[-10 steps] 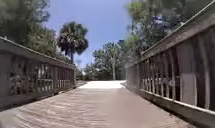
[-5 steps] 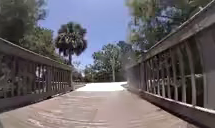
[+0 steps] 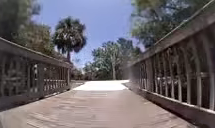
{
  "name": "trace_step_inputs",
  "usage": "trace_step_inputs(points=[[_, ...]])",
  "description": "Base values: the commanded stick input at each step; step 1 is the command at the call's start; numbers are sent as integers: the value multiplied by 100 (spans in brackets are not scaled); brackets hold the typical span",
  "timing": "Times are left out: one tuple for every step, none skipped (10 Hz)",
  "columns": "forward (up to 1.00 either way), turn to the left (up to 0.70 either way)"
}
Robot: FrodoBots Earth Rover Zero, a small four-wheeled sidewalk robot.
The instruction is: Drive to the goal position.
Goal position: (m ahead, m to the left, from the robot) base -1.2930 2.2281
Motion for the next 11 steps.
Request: trace_step_inputs(points=[[70,0],[70,0],[0,0],[0,0],[0,0],[0,0],[0,0],[0,0],[0,0],[0,0],[0,70]])
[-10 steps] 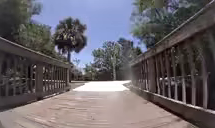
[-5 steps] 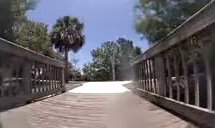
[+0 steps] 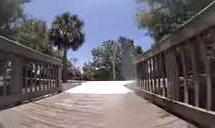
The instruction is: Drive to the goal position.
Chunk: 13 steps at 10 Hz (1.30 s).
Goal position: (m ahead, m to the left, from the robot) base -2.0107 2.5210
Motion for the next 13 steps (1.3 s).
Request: trace_step_inputs(points=[[0,70],[0,70],[0,70],[0,70],[0,70],[0,70],[0,70],[0,70],[0,70],[0,70],[0,70],[0,70],[0,70]])
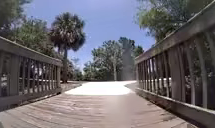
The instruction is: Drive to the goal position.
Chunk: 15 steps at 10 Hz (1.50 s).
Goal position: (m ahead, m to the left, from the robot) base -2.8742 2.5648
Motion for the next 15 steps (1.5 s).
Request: trace_step_inputs(points=[[0,70],[0,70],[0,70],[0,70],[0,70],[0,70],[0,70],[0,70],[0,70],[0,70],[0,70],[0,70],[0,70],[0,70],[0,70]])
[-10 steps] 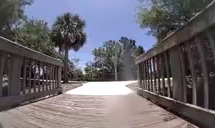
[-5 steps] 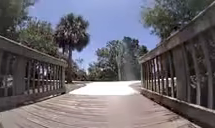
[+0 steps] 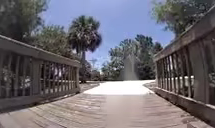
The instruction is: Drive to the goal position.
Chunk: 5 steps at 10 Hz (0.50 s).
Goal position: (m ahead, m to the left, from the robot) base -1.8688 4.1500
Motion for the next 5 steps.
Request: trace_step_inputs(points=[[0,70],[0,70],[0,70],[0,70],[0,70]])
